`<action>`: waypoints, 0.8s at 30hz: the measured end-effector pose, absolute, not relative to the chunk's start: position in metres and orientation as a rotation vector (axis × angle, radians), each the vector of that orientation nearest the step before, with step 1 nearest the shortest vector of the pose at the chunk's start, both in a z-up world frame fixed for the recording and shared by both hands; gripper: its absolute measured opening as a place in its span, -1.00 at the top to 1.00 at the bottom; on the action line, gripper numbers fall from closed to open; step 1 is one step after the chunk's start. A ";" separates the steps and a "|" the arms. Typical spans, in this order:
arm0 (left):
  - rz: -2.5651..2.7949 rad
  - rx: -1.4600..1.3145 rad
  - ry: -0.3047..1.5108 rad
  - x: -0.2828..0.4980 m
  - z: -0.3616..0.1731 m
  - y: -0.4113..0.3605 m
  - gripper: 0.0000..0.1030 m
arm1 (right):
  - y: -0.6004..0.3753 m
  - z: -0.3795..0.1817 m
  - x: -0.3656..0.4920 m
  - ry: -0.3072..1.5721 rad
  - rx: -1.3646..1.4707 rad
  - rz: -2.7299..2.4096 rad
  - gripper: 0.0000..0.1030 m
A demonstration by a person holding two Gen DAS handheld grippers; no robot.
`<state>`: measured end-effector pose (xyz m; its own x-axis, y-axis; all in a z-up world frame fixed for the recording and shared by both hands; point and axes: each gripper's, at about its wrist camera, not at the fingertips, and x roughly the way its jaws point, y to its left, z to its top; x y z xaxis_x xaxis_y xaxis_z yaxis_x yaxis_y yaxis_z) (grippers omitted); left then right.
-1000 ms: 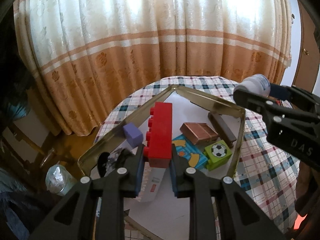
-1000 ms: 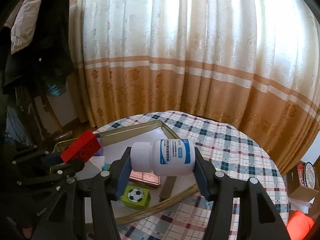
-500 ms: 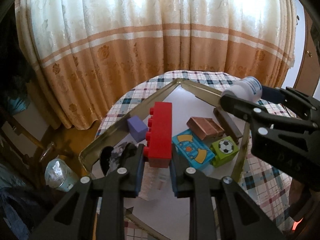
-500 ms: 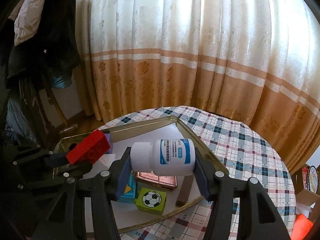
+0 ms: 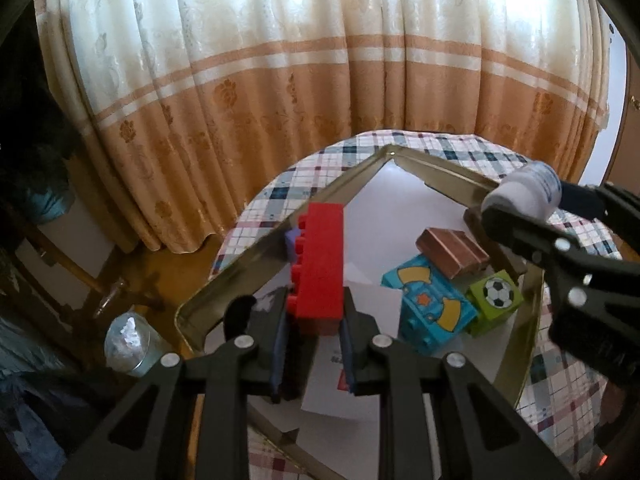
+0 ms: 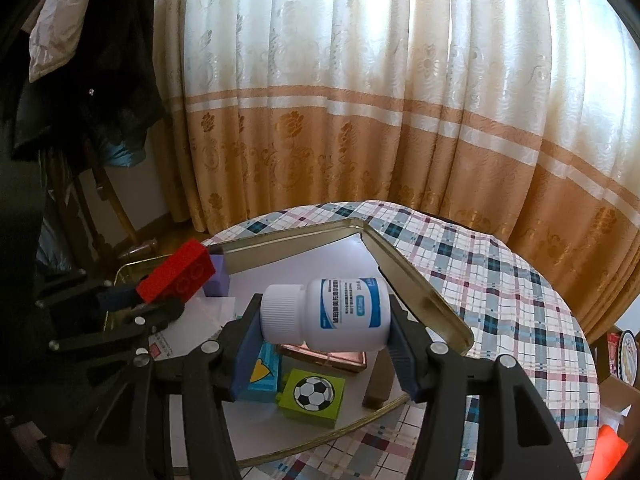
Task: Organize rigid objects
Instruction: 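Lower the red block into the tray with the left tool while the right tool lowers the pill bottle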
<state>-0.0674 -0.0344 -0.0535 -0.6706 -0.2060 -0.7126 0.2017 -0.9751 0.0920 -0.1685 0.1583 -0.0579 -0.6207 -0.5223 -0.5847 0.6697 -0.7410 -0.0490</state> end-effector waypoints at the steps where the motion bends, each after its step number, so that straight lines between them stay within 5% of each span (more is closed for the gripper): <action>1: -2.681 1.143 -0.004 -0.068 -0.054 -0.035 0.59 | 0.158 -0.058 -0.168 0.344 0.728 -2.323 -0.15; 24: -2.697 1.156 -0.018 -0.066 -0.055 -0.022 0.59 | 0.153 -0.064 -0.168 0.365 0.744 -2.321 -0.15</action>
<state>-0.0663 -0.0223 -0.0554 -0.6714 -0.1940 -0.7152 0.1844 -0.9785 0.0924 -0.1683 0.1526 -0.0639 -0.6174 -0.5101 -0.5988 0.6693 -0.7406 -0.0593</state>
